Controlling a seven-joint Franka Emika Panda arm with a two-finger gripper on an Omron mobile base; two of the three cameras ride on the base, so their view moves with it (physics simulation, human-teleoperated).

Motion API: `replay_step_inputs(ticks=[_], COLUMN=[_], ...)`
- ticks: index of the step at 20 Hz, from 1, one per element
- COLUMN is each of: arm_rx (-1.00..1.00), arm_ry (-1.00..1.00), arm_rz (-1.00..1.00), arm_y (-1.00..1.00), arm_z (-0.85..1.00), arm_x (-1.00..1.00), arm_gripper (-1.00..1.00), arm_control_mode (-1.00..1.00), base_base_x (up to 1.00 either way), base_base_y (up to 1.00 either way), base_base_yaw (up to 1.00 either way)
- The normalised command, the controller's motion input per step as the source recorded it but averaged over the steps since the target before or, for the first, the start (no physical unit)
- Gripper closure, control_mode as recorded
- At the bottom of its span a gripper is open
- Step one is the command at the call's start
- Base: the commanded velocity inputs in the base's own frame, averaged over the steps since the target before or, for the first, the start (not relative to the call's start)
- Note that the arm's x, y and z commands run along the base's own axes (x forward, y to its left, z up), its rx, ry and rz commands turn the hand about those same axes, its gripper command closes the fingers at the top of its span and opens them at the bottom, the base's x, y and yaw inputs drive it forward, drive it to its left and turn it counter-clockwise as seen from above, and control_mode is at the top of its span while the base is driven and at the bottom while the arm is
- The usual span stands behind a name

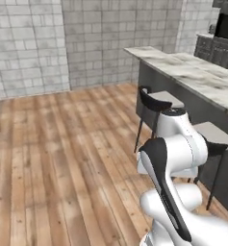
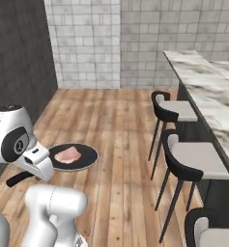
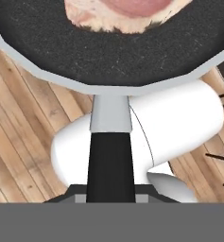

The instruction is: Pick up the pan with the steak in it and place it on the dining table. Then place the steak on the plate.

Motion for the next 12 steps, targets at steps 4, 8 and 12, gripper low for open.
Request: replay_step_inputs(ticks=[4,8,12], arm_rx=[0.0,0.0,0.0], arm_ry=[0.0,0.0,0.0], arm_rz=[0.0,0.0,0.0], arm_y=[0.0,0.0,0.0], arm_z=[0.0,0.0,0.0], arm_x=[0.0,0.0,0.0], arm_gripper=[1.0,1.0,1.0], arm_control_mode=[1.0,1.0,1.0], base_base_x=[0.06,0.06,0.06], base_base_y=[0.05,0.05,0.05], base_base_yaw=[-0.48,-0.48,-0.48])
